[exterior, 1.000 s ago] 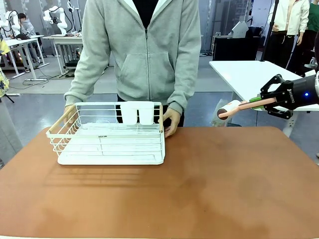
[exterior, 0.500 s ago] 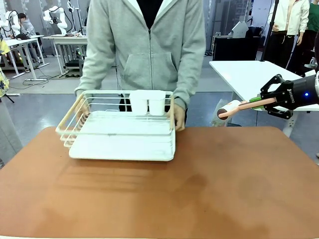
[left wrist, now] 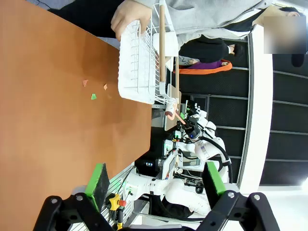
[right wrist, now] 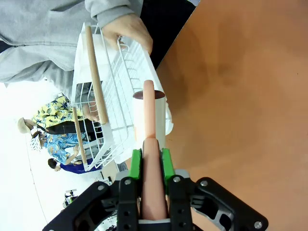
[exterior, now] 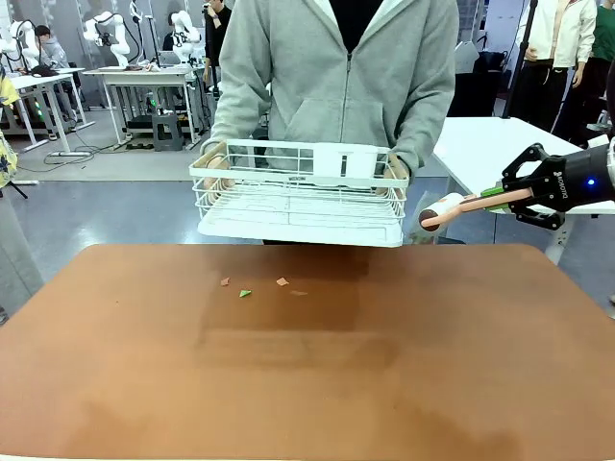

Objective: Clean the table.
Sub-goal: Clean the table with the Lint Roller when the human lifts the Dish drying rack.

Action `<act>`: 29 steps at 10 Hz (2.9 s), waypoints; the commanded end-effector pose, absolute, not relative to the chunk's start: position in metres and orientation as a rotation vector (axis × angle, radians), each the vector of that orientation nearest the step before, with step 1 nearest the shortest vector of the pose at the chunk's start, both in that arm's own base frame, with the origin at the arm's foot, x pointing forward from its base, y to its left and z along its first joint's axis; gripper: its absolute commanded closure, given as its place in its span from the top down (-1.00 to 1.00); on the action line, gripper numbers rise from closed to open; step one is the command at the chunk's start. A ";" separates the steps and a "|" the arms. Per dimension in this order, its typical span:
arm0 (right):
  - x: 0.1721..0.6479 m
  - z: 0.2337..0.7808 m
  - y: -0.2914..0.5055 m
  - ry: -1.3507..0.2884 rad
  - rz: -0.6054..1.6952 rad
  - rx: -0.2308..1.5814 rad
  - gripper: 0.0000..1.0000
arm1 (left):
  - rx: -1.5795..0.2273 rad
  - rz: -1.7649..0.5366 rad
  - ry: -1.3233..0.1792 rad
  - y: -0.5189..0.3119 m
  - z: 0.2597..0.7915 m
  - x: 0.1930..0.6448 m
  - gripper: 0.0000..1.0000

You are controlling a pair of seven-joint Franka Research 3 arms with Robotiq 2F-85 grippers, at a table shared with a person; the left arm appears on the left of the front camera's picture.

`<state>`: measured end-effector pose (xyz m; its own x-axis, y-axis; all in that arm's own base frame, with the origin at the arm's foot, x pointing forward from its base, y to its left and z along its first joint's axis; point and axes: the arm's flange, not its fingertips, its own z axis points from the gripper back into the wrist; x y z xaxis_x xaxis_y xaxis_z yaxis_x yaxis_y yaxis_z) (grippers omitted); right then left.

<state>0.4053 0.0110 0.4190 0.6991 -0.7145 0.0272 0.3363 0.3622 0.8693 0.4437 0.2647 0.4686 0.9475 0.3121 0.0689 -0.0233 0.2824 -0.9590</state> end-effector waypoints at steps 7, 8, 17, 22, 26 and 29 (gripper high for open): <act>0.405 0.419 0.012 -0.440 -0.705 0.985 -1.00 | -1.265 0.214 -0.262 0.267 0.469 0.440 1.00; 0.405 0.419 0.012 -0.440 -0.705 0.985 -1.00 | -1.265 0.214 -0.262 0.267 0.469 0.440 1.00; 0.441 0.483 0.032 -0.535 -0.289 0.704 -0.59 | -1.265 0.214 -0.262 0.267 0.469 0.440 1.00; 0.527 0.445 0.155 -0.379 0.031 0.631 -0.59 | -1.265 0.214 -0.262 0.267 0.469 0.440 1.00; 0.526 0.423 0.171 -0.330 0.024 0.638 -0.59 | -1.265 0.214 -0.262 0.267 0.469 0.440 1.00; 0.526 0.423 0.171 -0.330 0.024 0.638 -0.59 | -1.265 0.214 -0.262 0.267 0.469 0.440 1.00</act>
<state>0.5254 0.1687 0.4236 0.9503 -0.0929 0.2972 -0.1053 0.8025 0.5873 0.4438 0.2646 0.4684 0.9477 0.3117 0.0685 -0.0235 0.2823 -0.9590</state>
